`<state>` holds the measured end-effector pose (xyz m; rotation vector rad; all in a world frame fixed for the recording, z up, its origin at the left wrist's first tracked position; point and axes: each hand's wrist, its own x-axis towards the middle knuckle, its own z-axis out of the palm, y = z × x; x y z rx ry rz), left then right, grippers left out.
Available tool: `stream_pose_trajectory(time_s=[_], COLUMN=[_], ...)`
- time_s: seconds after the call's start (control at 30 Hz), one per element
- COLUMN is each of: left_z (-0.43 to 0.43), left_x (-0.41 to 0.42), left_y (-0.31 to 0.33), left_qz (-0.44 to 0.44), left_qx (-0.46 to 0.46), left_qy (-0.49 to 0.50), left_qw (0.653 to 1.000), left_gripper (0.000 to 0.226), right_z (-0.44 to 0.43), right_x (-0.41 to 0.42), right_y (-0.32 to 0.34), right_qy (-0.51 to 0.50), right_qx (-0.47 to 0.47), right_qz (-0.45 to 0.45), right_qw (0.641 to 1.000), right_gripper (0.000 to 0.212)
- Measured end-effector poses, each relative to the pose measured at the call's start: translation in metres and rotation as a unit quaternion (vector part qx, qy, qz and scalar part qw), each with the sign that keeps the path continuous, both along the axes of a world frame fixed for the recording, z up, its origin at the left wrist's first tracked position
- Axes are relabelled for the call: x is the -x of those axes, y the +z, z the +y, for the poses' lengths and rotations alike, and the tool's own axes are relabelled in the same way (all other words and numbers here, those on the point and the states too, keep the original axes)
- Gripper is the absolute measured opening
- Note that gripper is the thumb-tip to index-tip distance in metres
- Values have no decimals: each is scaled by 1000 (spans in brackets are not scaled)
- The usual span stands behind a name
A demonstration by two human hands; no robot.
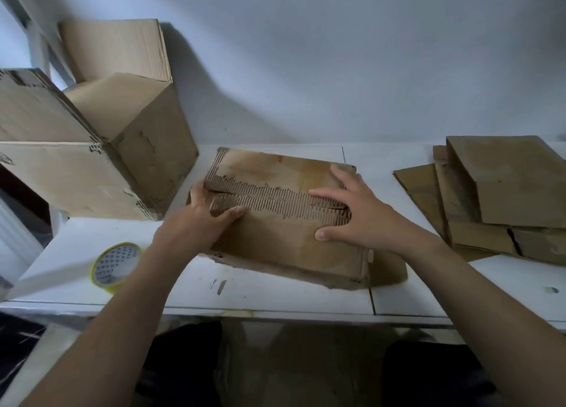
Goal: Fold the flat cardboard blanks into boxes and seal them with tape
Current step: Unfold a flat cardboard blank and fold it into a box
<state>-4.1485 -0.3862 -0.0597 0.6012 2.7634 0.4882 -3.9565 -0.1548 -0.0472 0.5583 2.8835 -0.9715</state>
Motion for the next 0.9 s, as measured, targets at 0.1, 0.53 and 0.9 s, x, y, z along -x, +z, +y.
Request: stream_pose_trajectory(time_s=[0.1, 0.53, 0.9], left_z=[-4, 4, -84], left_x=[-6, -9, 34], left_y=[-1, -4, -27], left_qz=[-11, -12, 6], left_qx=[-38, -97, 227], left_qy=[-1, -80, 121], left_qw=[999, 992, 966], left_gripper=[99, 68, 72], right_z=[11, -1, -39], right_x=[1, 9, 21], right_y=[-4, -15, -21], right_qy=[-22, -150, -88], right_qx=[-22, -114, -246], right_qz=[10, -5, 6], right_qw=[999, 982, 965], right_gripper=[74, 57, 58])
